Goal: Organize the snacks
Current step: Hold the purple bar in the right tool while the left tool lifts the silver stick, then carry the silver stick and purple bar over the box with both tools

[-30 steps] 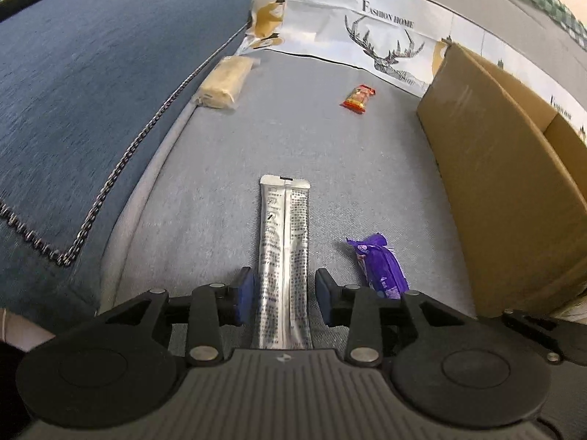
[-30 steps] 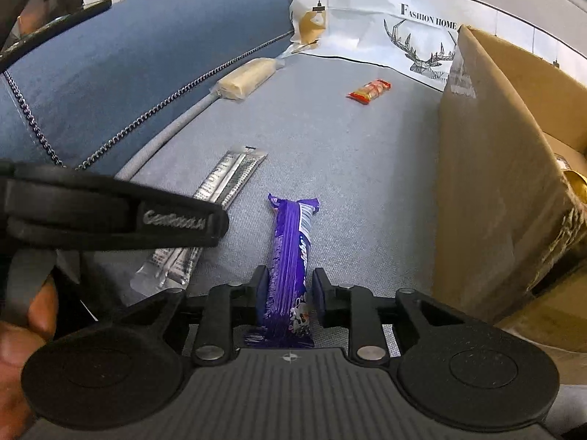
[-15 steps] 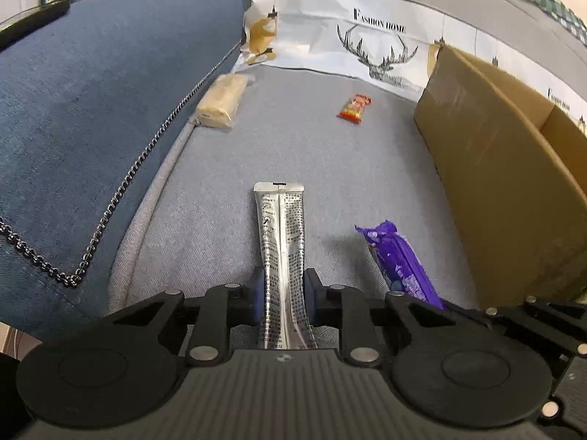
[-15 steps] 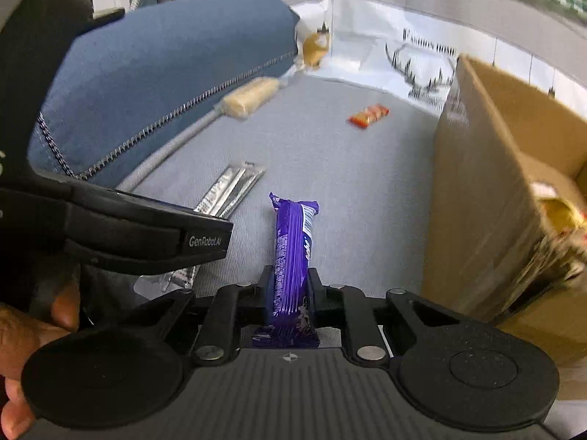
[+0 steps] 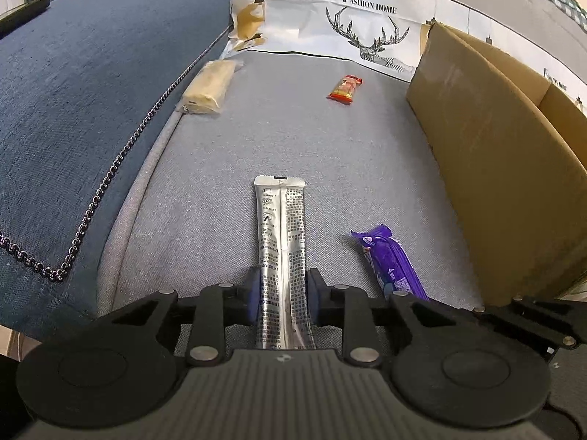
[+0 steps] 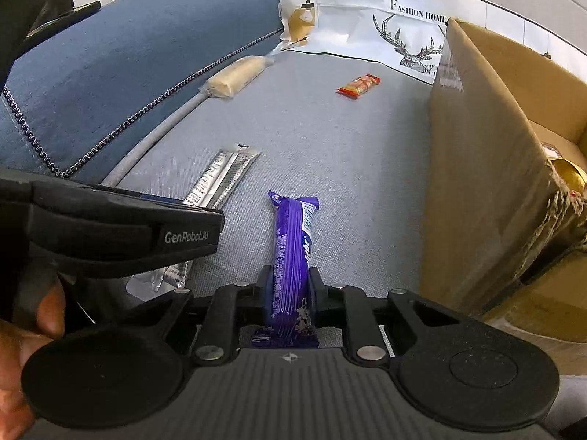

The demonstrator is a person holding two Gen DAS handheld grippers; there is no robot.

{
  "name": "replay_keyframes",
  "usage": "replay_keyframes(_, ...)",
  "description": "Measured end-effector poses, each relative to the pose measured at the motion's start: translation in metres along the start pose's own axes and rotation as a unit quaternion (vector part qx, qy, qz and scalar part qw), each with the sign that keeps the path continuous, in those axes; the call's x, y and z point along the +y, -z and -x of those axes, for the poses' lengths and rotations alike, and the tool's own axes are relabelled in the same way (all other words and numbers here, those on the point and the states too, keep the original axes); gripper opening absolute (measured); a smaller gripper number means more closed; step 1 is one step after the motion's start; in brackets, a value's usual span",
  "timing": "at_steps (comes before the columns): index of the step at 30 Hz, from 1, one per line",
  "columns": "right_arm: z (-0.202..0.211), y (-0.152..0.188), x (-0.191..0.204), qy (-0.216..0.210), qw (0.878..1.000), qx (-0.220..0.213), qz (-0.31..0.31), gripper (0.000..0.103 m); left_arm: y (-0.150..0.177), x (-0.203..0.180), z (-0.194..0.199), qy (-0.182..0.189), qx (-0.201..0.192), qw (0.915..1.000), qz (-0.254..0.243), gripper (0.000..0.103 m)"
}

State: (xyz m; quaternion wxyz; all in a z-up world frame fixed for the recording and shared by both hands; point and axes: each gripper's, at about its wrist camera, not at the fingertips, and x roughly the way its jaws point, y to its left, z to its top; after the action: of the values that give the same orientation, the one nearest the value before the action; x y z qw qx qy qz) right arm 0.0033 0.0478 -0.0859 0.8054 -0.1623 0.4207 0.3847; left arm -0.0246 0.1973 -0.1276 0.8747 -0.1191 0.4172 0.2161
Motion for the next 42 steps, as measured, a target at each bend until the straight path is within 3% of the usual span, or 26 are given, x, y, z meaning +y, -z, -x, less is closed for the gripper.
replay_keyframes(28,0.003,0.003,0.009,0.012,0.999,-0.012,0.042,0.018,0.001,0.000,0.000,0.003,-0.002,1.0000,0.001,0.025)
replay_keyframes(36,0.014,0.000,0.006,0.018,0.998,-0.044,0.032,0.017,-0.001,0.006,0.008,0.014,-0.022,0.9994,0.022,0.023)
replay_keyframes(42,0.031,-0.006,0.008,0.010,0.997,-0.078,0.028,0.017,-0.002,0.013,0.024,0.023,-0.058,0.9973,0.040,0.023)
